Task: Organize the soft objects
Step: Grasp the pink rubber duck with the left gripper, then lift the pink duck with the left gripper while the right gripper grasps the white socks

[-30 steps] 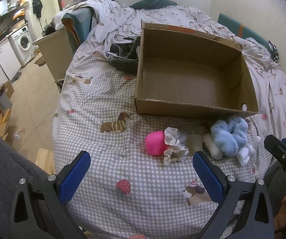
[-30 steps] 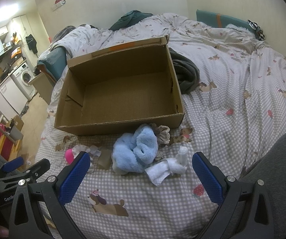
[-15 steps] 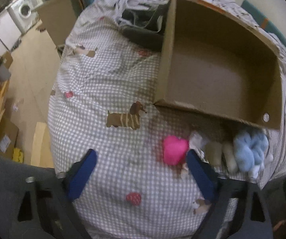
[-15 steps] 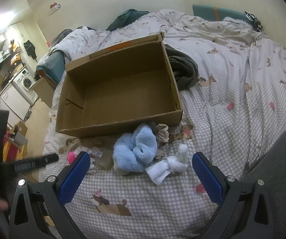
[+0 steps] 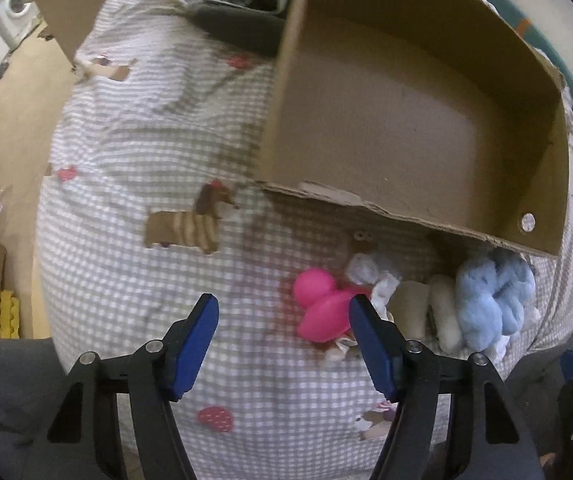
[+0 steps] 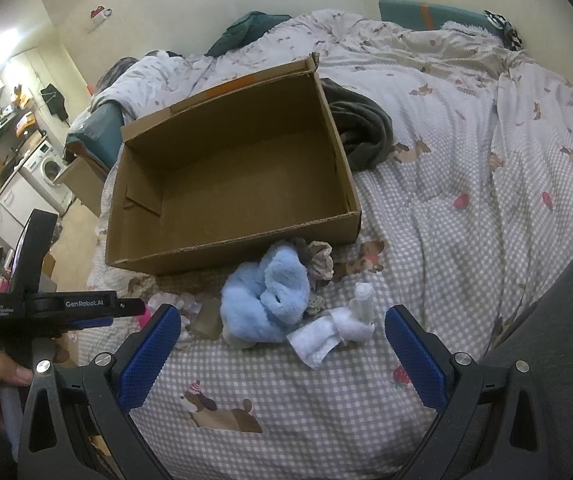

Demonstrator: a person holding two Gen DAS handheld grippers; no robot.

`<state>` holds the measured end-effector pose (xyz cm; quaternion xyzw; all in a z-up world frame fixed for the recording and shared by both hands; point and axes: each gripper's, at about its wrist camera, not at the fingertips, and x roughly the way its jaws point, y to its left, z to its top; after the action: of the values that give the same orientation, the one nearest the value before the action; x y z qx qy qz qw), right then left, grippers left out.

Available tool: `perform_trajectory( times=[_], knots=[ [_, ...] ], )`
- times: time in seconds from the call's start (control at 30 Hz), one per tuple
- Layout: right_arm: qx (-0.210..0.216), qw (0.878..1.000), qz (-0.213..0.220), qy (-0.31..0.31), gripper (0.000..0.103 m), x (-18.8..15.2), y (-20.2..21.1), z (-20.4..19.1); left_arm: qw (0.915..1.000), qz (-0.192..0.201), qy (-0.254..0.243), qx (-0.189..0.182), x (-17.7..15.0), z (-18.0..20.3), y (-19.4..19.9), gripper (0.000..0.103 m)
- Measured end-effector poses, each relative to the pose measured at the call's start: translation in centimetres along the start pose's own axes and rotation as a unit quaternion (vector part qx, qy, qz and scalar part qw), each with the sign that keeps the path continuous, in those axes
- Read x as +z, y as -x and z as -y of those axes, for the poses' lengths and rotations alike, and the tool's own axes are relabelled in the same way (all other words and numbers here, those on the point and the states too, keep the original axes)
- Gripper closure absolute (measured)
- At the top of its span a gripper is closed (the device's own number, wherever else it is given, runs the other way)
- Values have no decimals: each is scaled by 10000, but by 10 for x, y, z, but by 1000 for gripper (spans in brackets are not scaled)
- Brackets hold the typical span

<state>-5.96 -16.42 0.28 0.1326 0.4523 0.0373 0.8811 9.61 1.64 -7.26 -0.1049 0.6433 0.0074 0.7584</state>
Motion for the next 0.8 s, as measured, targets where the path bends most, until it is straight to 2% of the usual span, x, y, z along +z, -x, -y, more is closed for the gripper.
perform_trajectory(
  times=[0.1,0.23,0.4,0.43,0.53,0.63,0.7,0.8],
  knots=[
    [-11,10000,-22,-15,0,1,-1,2,9999,21,-52,-84,4,6,-8,38],
    [18,9996,-170,-215,0,8,-4,16,9994,-162,-62,-297,10,13,-27,38],
    [247,9933,-853,-745,0,26,-23,47,9983,-435,57,-396,14,15,-54,54],
    [245,9914,-983,-832,0,29,-28,53,9981,-425,98,-433,16,14,-58,61],
    [248,9851,-1331,-1056,0,36,-43,68,9974,-423,246,-520,19,11,-60,61],
    [236,9812,-1624,-1019,0,35,-57,69,9987,-226,218,-402,21,13,-52,61],
    [252,9799,-1798,-829,15,31,-67,62,9988,-153,258,-394,21,11,-48,61],
    [102,9821,-1809,-517,16,26,-79,50,9980,-70,474,-402,21,4,-43,61]
  ],
)
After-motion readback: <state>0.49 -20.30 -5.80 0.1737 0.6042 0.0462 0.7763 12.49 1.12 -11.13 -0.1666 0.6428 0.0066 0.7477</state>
